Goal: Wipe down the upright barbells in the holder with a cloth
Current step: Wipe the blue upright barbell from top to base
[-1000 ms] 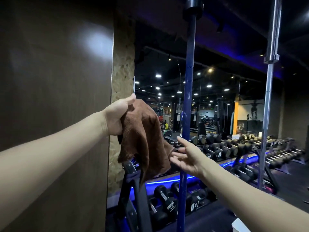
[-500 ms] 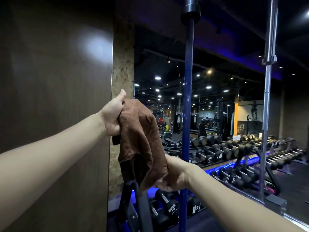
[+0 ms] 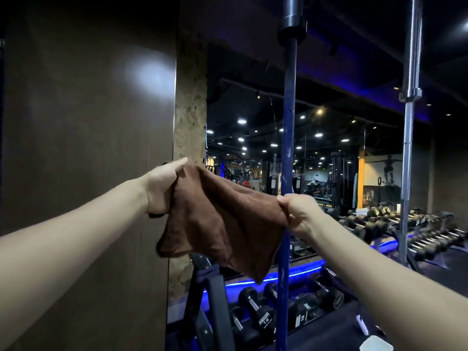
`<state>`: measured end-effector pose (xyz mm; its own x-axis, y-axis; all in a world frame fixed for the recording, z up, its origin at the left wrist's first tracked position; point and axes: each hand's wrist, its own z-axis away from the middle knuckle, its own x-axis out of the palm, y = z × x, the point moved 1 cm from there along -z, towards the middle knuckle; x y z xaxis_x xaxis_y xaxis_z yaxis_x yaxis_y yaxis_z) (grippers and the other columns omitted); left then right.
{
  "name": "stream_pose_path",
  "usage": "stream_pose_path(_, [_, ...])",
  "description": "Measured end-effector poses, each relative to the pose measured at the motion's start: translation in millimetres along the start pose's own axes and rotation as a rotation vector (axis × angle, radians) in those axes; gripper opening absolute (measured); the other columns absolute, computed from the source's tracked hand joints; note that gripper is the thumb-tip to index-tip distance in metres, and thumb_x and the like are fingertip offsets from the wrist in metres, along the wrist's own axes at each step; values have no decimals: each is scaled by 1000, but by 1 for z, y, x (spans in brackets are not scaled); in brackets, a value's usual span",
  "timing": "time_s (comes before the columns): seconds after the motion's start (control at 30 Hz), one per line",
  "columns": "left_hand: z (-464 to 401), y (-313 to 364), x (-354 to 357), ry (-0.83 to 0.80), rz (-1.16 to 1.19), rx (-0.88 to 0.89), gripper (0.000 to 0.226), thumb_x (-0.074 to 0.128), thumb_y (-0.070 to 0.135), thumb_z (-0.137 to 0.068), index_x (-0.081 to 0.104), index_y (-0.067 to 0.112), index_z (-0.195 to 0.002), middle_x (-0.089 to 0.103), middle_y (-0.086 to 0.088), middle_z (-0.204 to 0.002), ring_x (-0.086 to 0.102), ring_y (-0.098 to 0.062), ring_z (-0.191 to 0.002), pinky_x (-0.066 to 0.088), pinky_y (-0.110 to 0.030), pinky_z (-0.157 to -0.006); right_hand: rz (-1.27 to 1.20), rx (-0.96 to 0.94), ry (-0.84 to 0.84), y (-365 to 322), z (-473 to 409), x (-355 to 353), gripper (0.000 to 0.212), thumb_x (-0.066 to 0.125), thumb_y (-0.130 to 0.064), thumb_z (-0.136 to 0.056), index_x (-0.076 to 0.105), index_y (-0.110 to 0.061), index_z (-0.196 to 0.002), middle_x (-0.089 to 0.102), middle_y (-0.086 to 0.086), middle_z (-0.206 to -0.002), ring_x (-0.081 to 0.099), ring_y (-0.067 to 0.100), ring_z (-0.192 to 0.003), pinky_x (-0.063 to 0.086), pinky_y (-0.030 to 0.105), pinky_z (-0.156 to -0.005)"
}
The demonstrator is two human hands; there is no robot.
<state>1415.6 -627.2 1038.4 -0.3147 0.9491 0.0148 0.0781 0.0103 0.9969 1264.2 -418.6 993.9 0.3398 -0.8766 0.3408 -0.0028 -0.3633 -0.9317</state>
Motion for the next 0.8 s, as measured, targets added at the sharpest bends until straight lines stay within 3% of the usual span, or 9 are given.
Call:
stream_pose_path(0.17, [-7, -6, -9, 166, -97, -30, 17, 52, 31, -92, 62, 18, -87, 58, -5, -82, 52, -18, -76, 42, -28, -69, 649, -245, 115, -40, 6, -12, 21, 59, -4, -92, 54, -8, -72, 56, 14, -80, 52, 21, -68, 43, 27, -60])
stream_pose_path(0.27, [-8, -11, -10, 230, -158, -99, 7, 61, 21, -88, 60, 15, -84, 57, -4, -84, 51, -17, -77, 40, -26, -68, 812, -149, -72, -55, 19, -17, 30, 69, -29, -87, 58, -1, -84, 52, 11, -75, 51, 21, -66, 46, 31, -62])
stream_pose_path(0.33, [-5, -15, -10, 246, -180, -168, 7, 64, 19, -87, 61, 13, -84, 57, -3, -81, 51, -16, -72, 40, -24, -62, 788, -84, -257, -60, 31, -19, 43, 79, -36, -70, 61, 0, -86, 57, 12, -74, 56, 22, -68, 50, 36, -70])
stream_pose_path(0.4, [-2, -18, -11, 281, -231, -205, 17, 70, 21, -83, 65, 14, -98, 58, -1, -81, 51, -13, -69, 40, -22, -55, 905, -103, -379, -62, 39, -23, 51, 84, -36, -52, 71, 1, -83, 68, 14, -78, 63, 24, -75, 53, 40, -81])
stream_pose_path(0.5, [-2, -20, -20, 439, -441, -101, 53, 84, 33, -66, 67, 11, -111, 61, -3, -108, 57, -19, -100, 44, -24, -72, 1114, -179, -400, -64, 47, -30, 52, 85, -40, -43, 78, -9, -83, 73, 18, -93, 64, 26, -86, 50, 45, -95])
stream_pose_path(0.57, [-1, -19, -20, 518, -570, 22, 66, 88, 42, -55, 70, 11, -109, 63, -5, -115, 57, -24, -110, 45, -30, -84, 1186, -207, -366, -64, 49, -34, 39, 84, -44, -52, 79, -15, -77, 73, 14, -88, 63, 23, -83, 51, 41, -88])
stream_pose_path(0.63, [0, -19, -14, 520, -498, 160, 59, 87, 41, -58, 71, 7, -103, 67, -5, -104, 61, -21, -99, 46, -27, -81, 1238, -212, -328, -65, 53, -35, 26, 79, -40, -70, 77, -13, -73, 68, 9, -76, 57, 20, -73, 46, 35, -73])
stream_pose_path(0.73, [1, -21, 2, 386, -284, 279, 24, 70, 31, -84, 62, 9, -85, 60, -7, -90, 54, -15, -74, 41, -25, -62, 1287, -251, -282, -70, 59, -37, 40, 62, -39, -90, 70, -1, -83, 56, 5, -70, 48, 15, -65, 38, 24, -60])
stream_pose_path(0.8, [-3, -22, 8, 336, -285, 303, 29, 57, 34, -93, 58, 5, -96, 59, -10, -98, 55, -17, -79, 45, -30, -68, 1305, -278, -252, -74, 64, -36, 49, 51, -40, -96, 67, 5, -83, 52, 5, -67, 46, 12, -58, 36, 19, -51])
